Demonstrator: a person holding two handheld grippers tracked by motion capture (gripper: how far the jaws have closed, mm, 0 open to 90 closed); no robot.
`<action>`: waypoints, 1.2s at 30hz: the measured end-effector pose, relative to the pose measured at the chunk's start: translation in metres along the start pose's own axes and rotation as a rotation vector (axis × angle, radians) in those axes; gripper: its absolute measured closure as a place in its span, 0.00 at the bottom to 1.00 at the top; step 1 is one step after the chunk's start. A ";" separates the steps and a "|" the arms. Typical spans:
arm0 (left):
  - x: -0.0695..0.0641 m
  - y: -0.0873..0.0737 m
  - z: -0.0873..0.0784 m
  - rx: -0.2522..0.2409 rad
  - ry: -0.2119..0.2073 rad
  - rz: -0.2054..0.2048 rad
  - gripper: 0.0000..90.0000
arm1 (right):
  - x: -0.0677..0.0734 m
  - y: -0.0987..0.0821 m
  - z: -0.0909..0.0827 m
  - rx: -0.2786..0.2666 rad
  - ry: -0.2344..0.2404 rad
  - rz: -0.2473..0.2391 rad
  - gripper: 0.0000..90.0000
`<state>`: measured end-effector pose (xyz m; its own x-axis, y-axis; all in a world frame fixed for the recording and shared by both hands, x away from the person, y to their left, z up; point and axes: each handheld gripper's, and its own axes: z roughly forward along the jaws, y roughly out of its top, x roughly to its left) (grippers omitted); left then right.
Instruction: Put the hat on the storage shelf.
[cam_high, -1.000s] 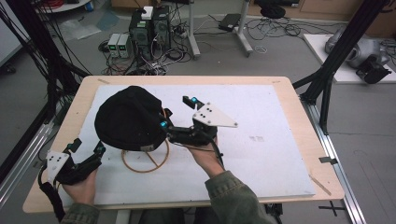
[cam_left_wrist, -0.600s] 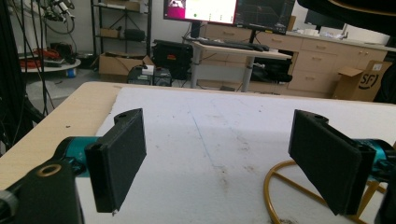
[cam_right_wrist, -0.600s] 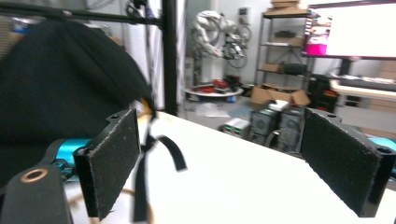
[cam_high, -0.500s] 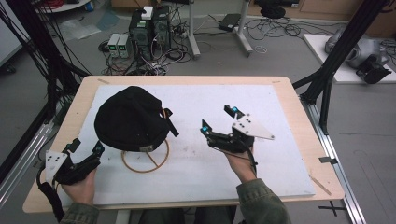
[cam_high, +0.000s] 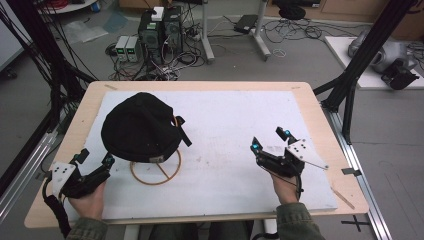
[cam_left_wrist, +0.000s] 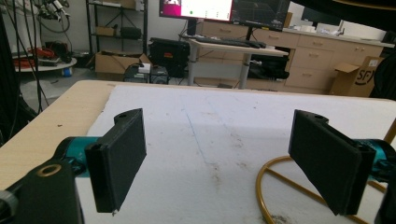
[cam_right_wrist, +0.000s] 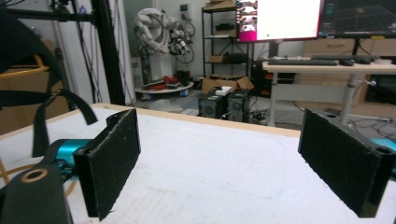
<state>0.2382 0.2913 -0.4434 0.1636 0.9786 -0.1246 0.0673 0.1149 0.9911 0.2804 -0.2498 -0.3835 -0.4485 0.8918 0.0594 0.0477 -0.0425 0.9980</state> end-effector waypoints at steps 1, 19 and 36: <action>-0.001 0.000 0.000 0.002 -0.002 0.004 0.21 | -0.003 -0.001 -0.002 -0.003 -0.005 0.002 0.13; -0.007 -0.002 0.001 0.015 -0.012 0.011 0.21 | -0.036 -0.021 -0.031 -0.033 -0.148 0.029 0.13; 0.003 -0.003 -0.003 -0.001 0.052 -0.017 0.21 | -0.062 -0.055 -0.039 0.050 -0.441 0.012 0.13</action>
<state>0.2354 0.2946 -0.4462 0.1106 0.9841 -0.1390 0.0687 0.1320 0.9889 0.2713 -0.3206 -0.4412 -0.0248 0.9987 0.0443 0.0983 -0.0417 0.9943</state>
